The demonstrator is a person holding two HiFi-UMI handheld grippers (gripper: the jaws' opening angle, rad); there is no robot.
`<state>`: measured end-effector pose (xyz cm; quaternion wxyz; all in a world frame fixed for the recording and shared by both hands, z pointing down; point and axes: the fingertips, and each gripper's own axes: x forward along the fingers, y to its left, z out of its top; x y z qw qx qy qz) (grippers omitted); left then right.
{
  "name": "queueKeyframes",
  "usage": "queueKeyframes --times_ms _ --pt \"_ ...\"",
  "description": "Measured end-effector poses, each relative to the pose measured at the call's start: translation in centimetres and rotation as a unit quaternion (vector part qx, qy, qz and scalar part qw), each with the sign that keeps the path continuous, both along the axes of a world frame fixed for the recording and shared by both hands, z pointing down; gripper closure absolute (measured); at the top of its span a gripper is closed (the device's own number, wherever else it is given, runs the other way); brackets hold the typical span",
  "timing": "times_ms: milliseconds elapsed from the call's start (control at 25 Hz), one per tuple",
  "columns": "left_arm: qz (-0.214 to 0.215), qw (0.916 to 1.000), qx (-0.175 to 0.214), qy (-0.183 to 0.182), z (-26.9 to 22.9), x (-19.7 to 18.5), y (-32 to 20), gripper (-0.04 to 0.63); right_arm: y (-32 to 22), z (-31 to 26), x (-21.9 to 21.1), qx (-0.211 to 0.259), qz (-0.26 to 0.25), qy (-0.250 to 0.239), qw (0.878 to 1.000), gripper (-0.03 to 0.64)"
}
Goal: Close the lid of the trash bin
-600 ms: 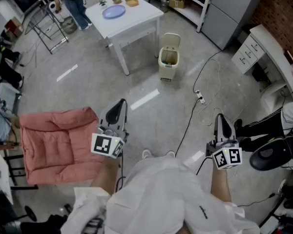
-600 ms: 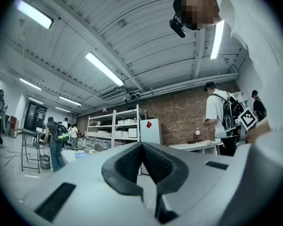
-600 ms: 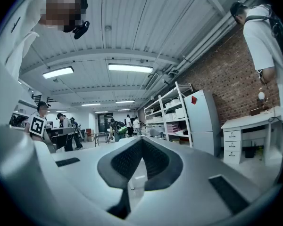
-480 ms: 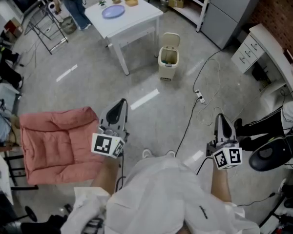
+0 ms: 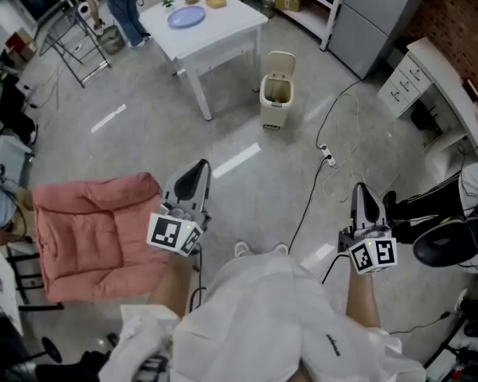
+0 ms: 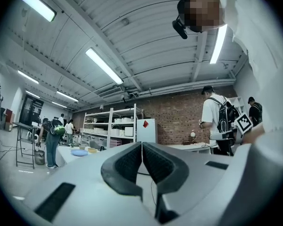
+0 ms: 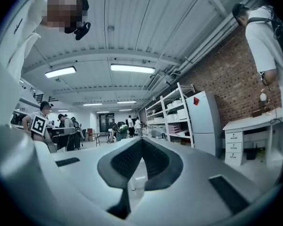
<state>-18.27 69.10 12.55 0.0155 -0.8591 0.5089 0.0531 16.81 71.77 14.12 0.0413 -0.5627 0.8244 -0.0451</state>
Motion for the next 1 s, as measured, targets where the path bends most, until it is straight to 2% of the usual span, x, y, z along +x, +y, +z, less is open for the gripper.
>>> queueKeyframes --times_ms 120,160,200,240,280,320,400,600,800,1000 --pt "0.015 0.9998 -0.01 0.011 0.4 -0.2 0.1 0.566 0.1 -0.1 -0.8 0.003 -0.009 0.0 1.0 0.595" --pt "0.02 0.9996 -0.012 0.015 0.5 -0.4 0.1 0.554 0.1 -0.1 -1.3 0.002 -0.017 -0.002 1.0 0.559" --pt "0.026 0.9994 -0.015 0.02 0.7 -0.6 0.0 0.479 0.1 0.0 -1.9 0.001 -0.025 -0.002 1.0 0.51" --pt "0.032 0.999 -0.019 0.024 0.8 -0.8 -0.1 0.354 0.0 0.1 -2.6 -0.002 -0.033 0.0 0.999 0.471" --pt "0.036 0.9988 -0.021 0.026 0.9 -1.0 -0.3 0.294 -0.1 0.2 -3.2 -0.005 -0.04 0.005 0.999 0.4" --pt "0.038 0.9987 -0.022 0.026 1.1 -1.2 -0.4 0.242 -0.1 0.3 -3.9 -0.009 -0.047 0.01 0.999 0.339" --pt "0.037 0.9989 -0.021 0.021 1.3 -1.6 -0.7 0.205 -0.3 0.5 -4.7 -0.016 -0.052 0.016 0.998 0.255" --pt "0.027 0.9992 -0.024 0.015 1.9 -2.9 -1.3 0.156 -0.8 1.9 -5.8 -0.038 -0.026 0.049 0.998 0.099" --pt "0.019 0.9992 -0.033 0.011 2.9 -4.3 -1.3 0.153 -0.6 3.0 -6.5 -0.057 -0.018 0.051 0.997 0.057" --pt "0.016 0.9994 -0.029 0.006 2.9 -4.5 -2.1 0.153 -1.5 3.4 -7.0 -0.062 -0.025 0.048 0.997 0.048"
